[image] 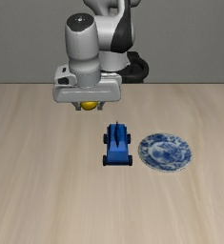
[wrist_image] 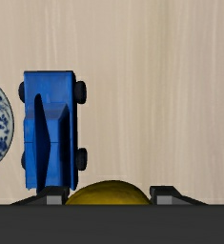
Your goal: Pick up the lemon and put it on the plate
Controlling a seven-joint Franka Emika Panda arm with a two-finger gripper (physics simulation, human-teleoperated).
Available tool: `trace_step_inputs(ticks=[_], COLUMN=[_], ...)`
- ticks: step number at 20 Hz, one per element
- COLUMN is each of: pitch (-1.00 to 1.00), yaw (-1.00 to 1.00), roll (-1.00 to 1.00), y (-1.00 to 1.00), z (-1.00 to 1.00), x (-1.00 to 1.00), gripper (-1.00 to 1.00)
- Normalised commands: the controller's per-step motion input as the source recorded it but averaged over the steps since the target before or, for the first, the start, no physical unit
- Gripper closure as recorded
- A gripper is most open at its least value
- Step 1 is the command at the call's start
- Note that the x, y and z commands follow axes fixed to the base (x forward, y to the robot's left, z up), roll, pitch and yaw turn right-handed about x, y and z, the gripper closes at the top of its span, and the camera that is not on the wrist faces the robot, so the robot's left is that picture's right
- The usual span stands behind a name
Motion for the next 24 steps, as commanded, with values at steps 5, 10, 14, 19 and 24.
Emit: trace_step_inputs(ticks=[5,10,14,19,24], pitch=[0.0,0.0,0.0,0.0,0.0], yaw=[0.0,0.0,0.0,0.0,0.0], roll=[0.0,0.0,0.0,0.0,0.0], y=[1.0,1.0,1.0,0.6,0.2], z=[0.0,0.0,0.0,0.0,0.0], x=[0.0,0.0,0.0,0.4,0.8], gripper=[1.0,1.0,1.0,1.0,1.0])
